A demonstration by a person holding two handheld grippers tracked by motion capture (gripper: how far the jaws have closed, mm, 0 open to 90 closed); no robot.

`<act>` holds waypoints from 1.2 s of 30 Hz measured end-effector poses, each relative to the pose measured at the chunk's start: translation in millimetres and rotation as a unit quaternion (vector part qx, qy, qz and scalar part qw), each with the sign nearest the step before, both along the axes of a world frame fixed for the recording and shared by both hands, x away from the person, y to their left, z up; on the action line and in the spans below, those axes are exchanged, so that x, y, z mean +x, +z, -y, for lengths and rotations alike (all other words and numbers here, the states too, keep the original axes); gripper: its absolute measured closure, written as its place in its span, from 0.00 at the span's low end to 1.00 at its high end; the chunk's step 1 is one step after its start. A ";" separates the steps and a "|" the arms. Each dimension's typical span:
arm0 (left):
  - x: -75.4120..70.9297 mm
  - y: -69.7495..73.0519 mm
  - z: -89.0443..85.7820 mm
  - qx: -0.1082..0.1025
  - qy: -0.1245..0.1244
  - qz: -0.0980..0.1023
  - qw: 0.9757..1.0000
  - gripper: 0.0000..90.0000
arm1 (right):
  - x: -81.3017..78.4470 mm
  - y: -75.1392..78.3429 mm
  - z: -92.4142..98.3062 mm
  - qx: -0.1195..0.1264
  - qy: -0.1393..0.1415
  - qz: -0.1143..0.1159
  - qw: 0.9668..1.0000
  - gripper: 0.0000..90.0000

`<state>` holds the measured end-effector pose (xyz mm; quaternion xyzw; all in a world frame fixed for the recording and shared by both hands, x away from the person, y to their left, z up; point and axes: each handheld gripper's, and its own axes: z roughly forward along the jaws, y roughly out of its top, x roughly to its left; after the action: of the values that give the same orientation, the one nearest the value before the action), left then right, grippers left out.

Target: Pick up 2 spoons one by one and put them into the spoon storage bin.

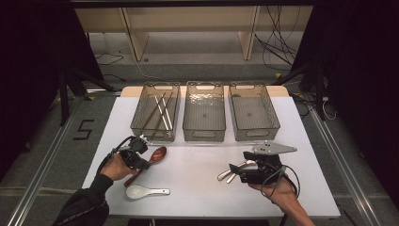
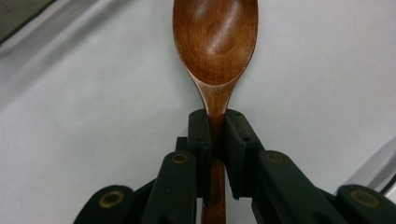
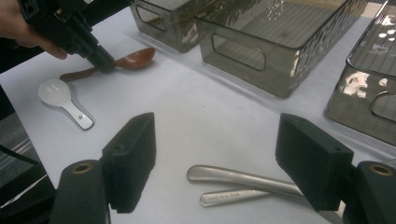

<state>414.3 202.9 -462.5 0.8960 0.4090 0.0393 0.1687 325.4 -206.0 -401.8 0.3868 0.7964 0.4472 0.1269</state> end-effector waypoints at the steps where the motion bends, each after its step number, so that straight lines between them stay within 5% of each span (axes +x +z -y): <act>1: 0.3 0.8 -1.2 -0.007 0.001 0.000 1.000 0.90 | 0.0 0.0 0.0 0.000 0.000 0.000 1.000 0.33; 13: -4.3 21.3 3.7 -0.031 -0.006 0.042 0.999 0.90 | 0.1 0.2 0.8 0.001 0.000 0.000 1.000 0.33; 25: -5.3 29.5 6.4 -0.048 -0.011 0.060 0.997 0.90 | 0.3 -0.1 0.5 0.002 0.000 0.000 1.000 0.33; 36: -5.8 42.4 12.6 -0.106 -0.006 0.090 0.990 0.90 | 0.7 -0.8 0.4 0.001 0.000 0.000 1.000 0.33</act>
<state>408.4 190.3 -420.1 0.8683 0.3890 0.0750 0.2986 326.1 -206.4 -402.6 0.3869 0.7963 0.4476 0.1263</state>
